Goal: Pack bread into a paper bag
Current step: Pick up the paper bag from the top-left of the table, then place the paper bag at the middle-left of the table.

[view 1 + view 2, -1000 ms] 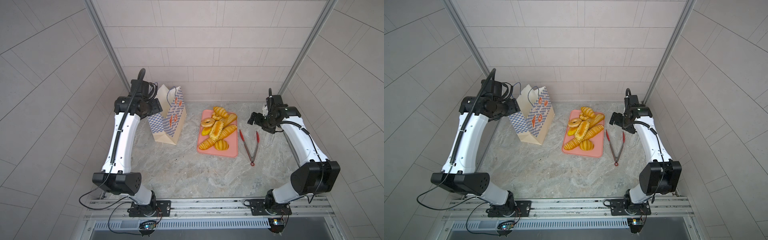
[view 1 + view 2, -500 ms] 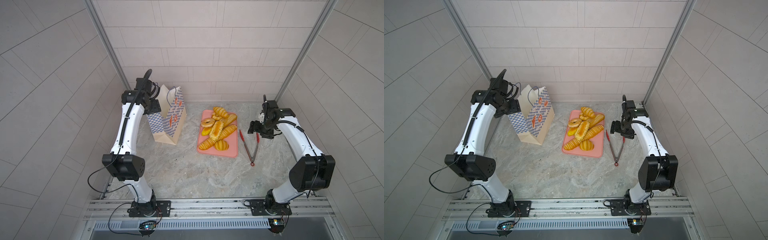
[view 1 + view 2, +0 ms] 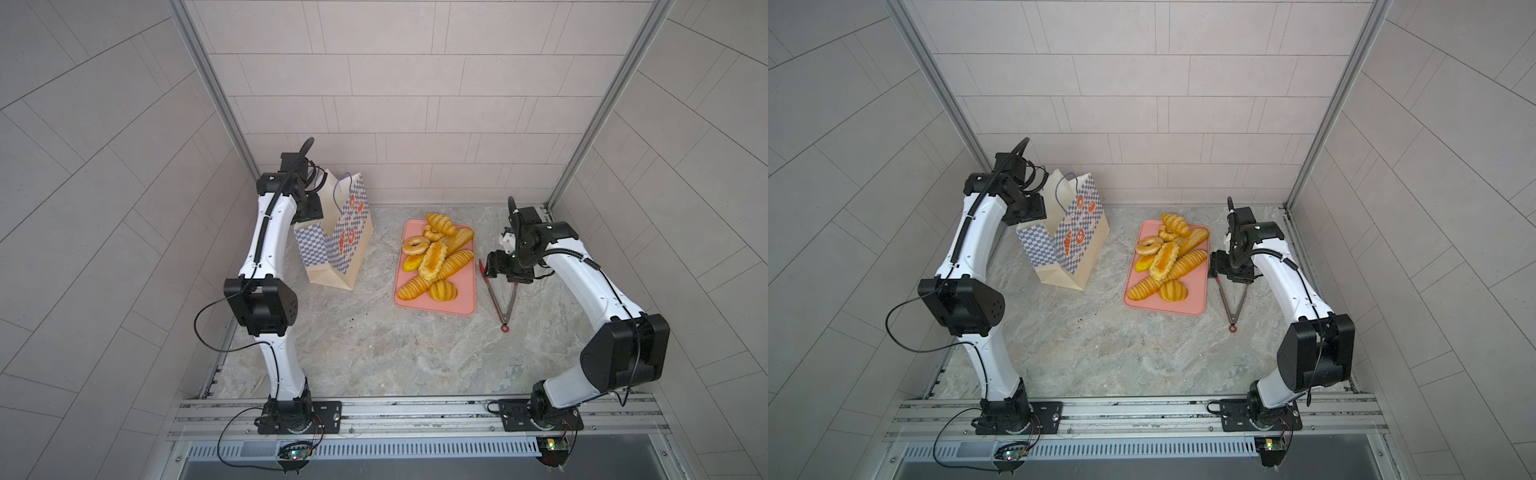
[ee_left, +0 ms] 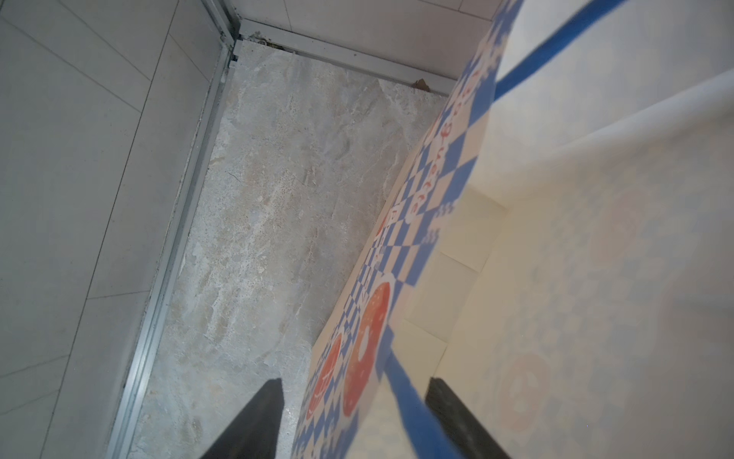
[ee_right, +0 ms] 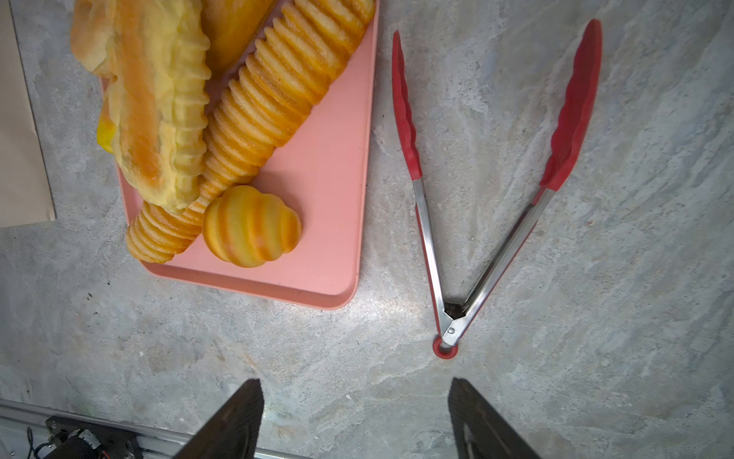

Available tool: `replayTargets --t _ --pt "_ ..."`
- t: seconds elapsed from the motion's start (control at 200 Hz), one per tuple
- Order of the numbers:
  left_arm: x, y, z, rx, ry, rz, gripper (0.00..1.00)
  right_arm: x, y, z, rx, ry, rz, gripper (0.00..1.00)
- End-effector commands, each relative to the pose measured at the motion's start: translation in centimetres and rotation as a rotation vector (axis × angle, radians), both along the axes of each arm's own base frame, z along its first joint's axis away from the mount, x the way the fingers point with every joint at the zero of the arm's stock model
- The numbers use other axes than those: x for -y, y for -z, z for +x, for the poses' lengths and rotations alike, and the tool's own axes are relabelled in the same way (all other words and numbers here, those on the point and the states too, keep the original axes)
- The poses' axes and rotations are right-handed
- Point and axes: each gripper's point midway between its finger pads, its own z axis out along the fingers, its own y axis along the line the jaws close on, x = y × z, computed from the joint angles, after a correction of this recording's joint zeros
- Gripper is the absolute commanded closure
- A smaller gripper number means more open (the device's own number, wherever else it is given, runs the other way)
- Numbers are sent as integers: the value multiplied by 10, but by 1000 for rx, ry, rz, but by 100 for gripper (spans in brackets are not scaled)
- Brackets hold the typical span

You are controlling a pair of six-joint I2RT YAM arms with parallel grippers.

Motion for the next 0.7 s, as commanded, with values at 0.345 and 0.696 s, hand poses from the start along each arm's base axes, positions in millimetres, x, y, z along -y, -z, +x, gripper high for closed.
replayTargets --t 0.345,0.696 --pt "8 -34 -41 52 17 -59 100 -18 -24 -8 58 -55 46 40" --pt "30 -33 -127 29 27 -186 100 -22 -42 -19 119 -72 78 39"
